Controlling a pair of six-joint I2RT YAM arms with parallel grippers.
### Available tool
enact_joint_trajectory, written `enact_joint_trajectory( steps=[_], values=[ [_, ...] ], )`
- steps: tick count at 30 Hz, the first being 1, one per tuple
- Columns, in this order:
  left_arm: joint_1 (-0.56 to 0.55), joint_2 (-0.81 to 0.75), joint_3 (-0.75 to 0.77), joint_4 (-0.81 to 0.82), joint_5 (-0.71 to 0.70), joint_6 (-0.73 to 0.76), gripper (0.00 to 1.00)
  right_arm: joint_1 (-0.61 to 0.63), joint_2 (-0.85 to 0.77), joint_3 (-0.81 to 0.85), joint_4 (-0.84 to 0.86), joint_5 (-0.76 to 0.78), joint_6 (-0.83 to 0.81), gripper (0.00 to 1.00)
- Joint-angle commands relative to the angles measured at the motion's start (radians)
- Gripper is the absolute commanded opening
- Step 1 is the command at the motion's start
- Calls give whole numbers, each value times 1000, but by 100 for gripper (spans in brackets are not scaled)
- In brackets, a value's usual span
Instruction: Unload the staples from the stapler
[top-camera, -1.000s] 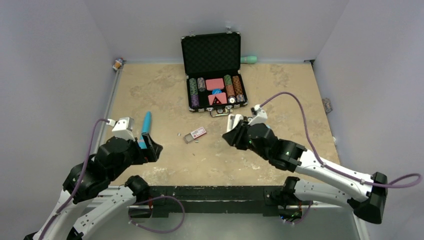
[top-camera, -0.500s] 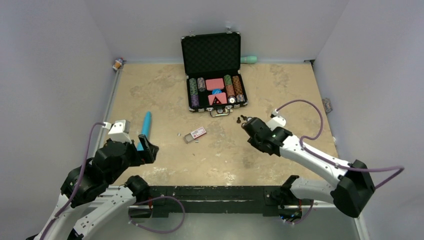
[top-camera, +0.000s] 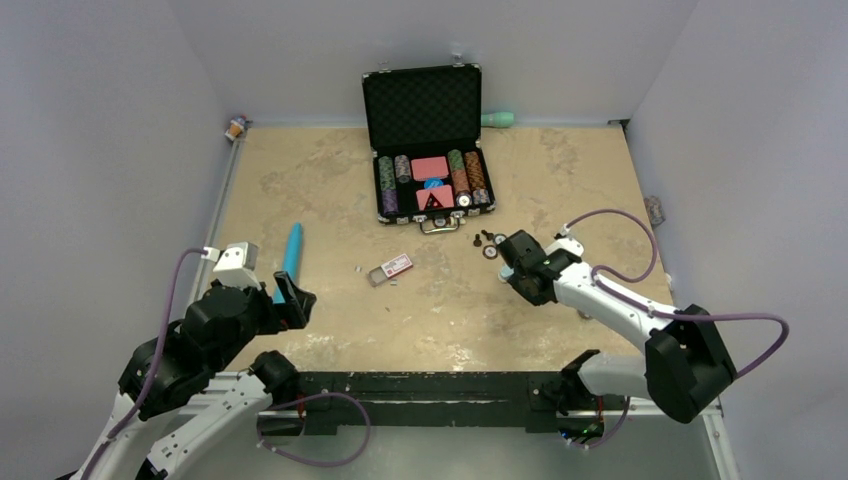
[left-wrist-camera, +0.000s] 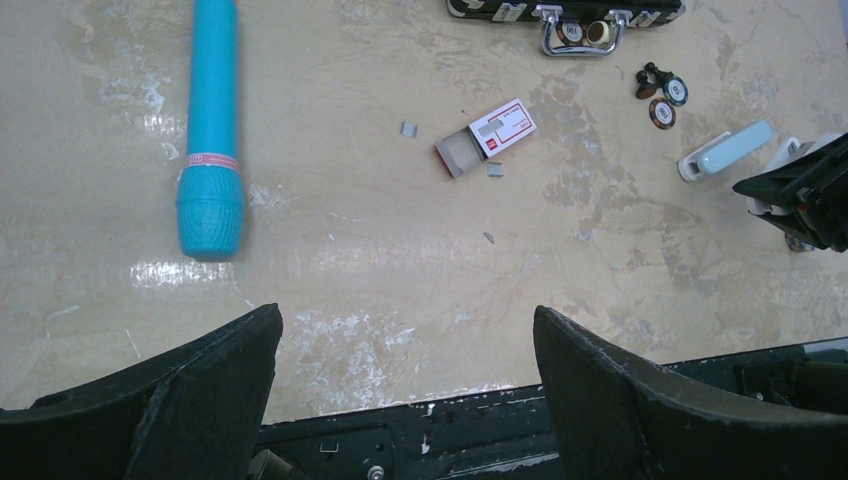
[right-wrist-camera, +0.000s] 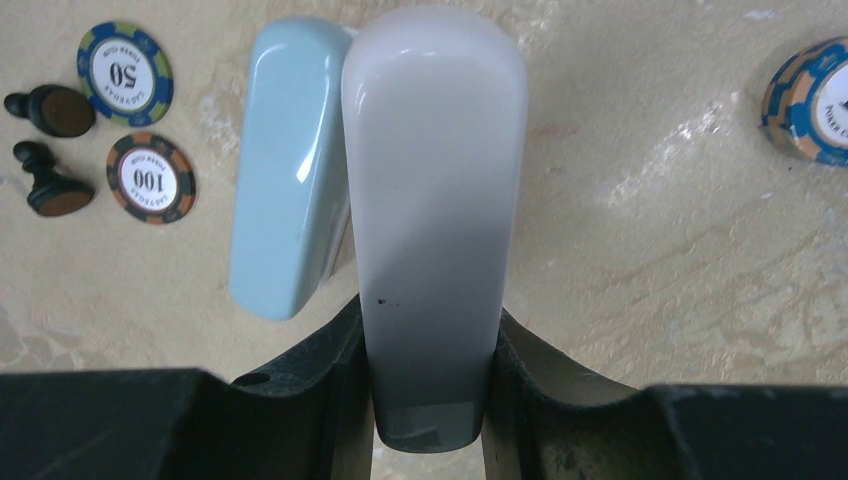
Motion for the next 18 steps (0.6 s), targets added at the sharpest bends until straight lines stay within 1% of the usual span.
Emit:
enact_joint_trajectory(
  steps=[1, 4, 5, 7, 8, 9, 15, 18],
  values=[
    [3, -3, -8, 28, 7, 36, 98, -47, -32, -4, 97, -3, -90, 4],
    [3, 0, -9, 30, 9, 37, 98, -60, -11, 1, 110, -15, -112, 11],
    [3, 2, -9, 31, 10, 38, 98, -63, -2, 0, 115, -22, -121, 17],
    [3, 3, -9, 31, 10, 39, 98, -64, 18, 3, 131, -41, -138, 35],
    [4, 4, -9, 31, 10, 39, 98, -64, 25, 2, 135, -48, -138, 42],
    [3, 4, -9, 30, 10, 38, 98, -64, 30, 1, 135, -48, -136, 46],
    [4, 6, -10, 32, 10, 39, 98, -64, 15, 2, 115, -45, -119, 52],
    [3, 11, -10, 34, 12, 40, 98, -64, -2, 2, 106, -46, -124, 52]
  ],
)
